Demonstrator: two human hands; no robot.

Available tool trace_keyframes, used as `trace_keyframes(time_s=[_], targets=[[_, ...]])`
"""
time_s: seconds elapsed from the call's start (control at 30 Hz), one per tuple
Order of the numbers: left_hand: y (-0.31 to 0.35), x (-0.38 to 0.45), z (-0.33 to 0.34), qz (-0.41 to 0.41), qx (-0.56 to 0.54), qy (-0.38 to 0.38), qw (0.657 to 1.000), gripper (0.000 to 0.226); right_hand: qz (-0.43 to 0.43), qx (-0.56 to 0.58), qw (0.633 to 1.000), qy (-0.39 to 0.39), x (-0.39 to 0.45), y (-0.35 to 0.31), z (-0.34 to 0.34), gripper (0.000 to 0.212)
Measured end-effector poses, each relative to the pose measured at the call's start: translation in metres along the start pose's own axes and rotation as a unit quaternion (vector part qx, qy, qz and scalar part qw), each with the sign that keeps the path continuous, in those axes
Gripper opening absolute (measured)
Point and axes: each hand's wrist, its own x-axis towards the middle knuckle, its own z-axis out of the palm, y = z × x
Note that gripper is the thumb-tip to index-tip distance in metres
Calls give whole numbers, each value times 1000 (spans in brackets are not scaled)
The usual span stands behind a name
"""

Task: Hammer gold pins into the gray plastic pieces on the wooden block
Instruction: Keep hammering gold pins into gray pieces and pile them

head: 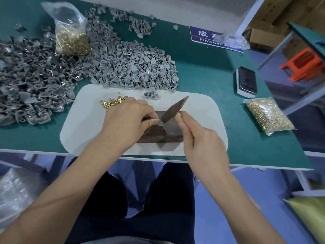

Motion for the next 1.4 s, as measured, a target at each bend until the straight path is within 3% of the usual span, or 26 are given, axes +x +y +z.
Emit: trace_keyframes(time_s=[0.07,0.17,0.3,0.37,0.47,0.5,0.6,0.77,0.9,1.03,1.1,1.23,1.4], targets=[[0,1,-1,1,5,-3,1000,11,9,-18,999,39,4,5,-6,29],[-1,2,-1,0,0,-5,1000,10,31,59,993,103,7,8,-8,37],[-1,1,0,5,-5,-4,1000,10,23,16,999,-44,1,13,-8,32],[-1,1,0,9,-8,-5,1000,11,13,-7,1000,15,4,20,-18,32],[-2,1,0,9,-4,-7,1000,12,-5,68,992,108,8,18,-20,39],[-2,1,0,9,-3,-6,1000,11,-17,72,993,96,7,14,-16,41],[0,2,-1,11,12,-3,1000,10,-9,23,999,-38,1,7,-5,38],[1,2,-2,12,14,4,1000,11,1,75,995,60,1,10,-4,40],[1,2,-2,11,16,0,1000,9,-14,9,1000,-14,-4,5,-1,38],[0,3,-3,14,14,-2,1000,11,54,59,994,79,1,18,-11,41],[0,2,-2,14,13,-3,1000,12,97,2,993,70,7,24,-8,42],[1,2,-2,12,11,-4,1000,12,156,-118,980,-25,19,35,7,45],[1,1,-2,3,1,-6,1000,11,172,-185,967,-15,25,38,29,52]])
